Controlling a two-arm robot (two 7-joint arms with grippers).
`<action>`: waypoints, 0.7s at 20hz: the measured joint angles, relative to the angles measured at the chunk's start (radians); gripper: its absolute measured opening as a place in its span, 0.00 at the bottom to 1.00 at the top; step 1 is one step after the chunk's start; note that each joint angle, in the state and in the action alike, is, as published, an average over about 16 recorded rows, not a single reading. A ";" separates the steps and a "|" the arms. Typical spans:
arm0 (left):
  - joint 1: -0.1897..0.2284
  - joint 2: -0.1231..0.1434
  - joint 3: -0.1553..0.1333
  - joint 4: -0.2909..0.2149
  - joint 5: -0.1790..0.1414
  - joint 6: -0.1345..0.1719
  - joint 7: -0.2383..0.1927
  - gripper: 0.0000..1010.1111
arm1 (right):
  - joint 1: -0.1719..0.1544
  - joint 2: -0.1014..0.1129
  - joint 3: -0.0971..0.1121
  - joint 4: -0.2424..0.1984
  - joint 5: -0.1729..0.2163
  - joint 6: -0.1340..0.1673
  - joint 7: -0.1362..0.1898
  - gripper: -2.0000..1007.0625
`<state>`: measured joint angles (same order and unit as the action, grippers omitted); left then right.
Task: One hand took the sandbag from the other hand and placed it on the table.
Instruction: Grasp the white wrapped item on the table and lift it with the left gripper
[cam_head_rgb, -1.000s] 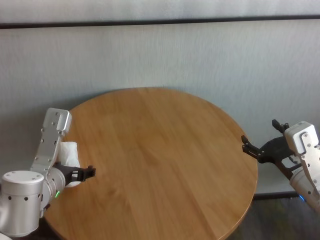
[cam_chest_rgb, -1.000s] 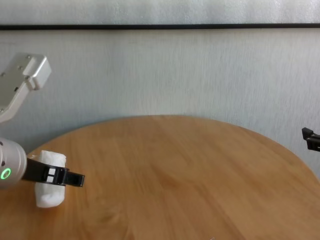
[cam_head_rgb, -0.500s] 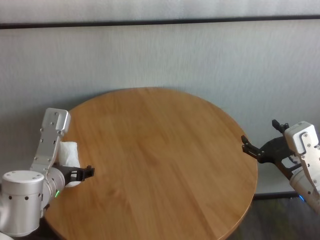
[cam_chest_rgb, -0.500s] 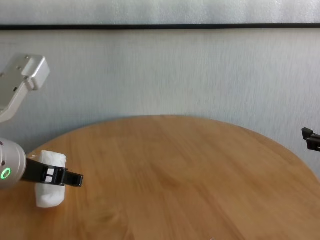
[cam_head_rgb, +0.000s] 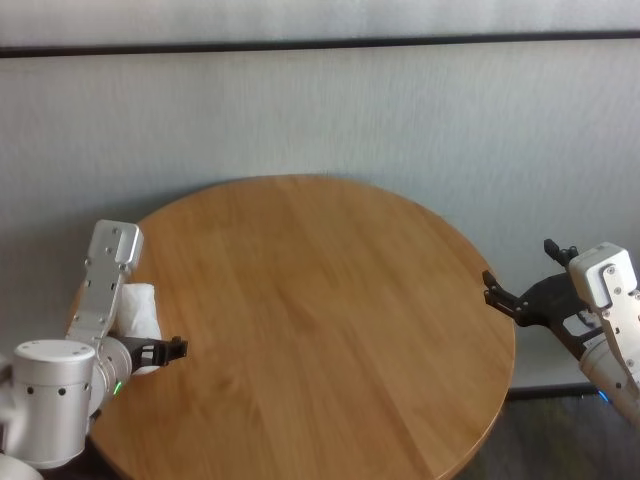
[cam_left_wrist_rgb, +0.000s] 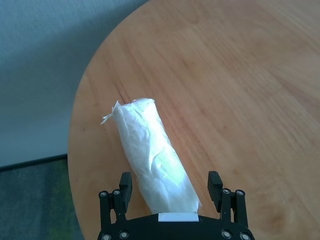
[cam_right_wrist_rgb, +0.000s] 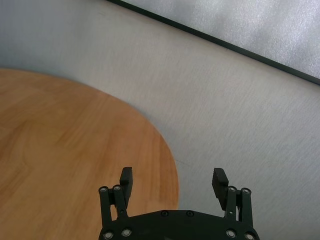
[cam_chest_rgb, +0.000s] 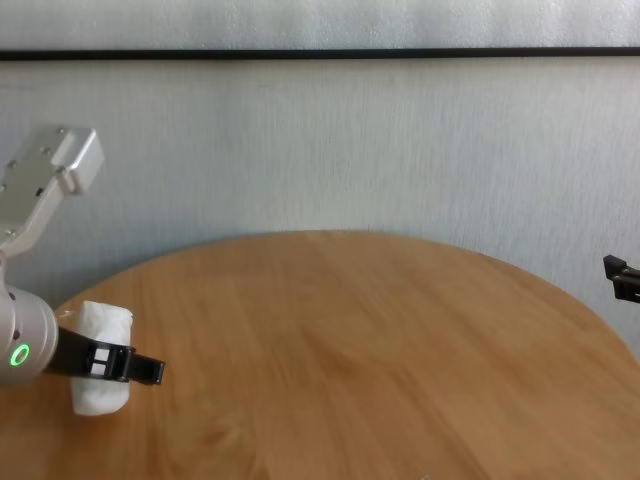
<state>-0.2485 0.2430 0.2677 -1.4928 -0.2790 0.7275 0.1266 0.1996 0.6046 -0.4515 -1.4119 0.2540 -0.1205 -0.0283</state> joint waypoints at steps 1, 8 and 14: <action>-0.003 -0.002 -0.001 0.005 0.003 0.000 0.000 0.99 | 0.000 0.000 0.000 0.000 0.000 0.000 0.000 1.00; -0.022 -0.013 -0.005 0.042 0.025 -0.003 0.002 0.99 | 0.000 0.000 0.000 0.000 0.000 0.000 0.000 1.00; -0.036 -0.018 -0.008 0.067 0.042 -0.009 -0.007 0.99 | 0.000 0.000 0.000 0.000 0.000 0.000 0.000 1.00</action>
<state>-0.2845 0.2248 0.2600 -1.4258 -0.2367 0.7190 0.1198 0.1996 0.6046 -0.4515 -1.4119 0.2540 -0.1205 -0.0283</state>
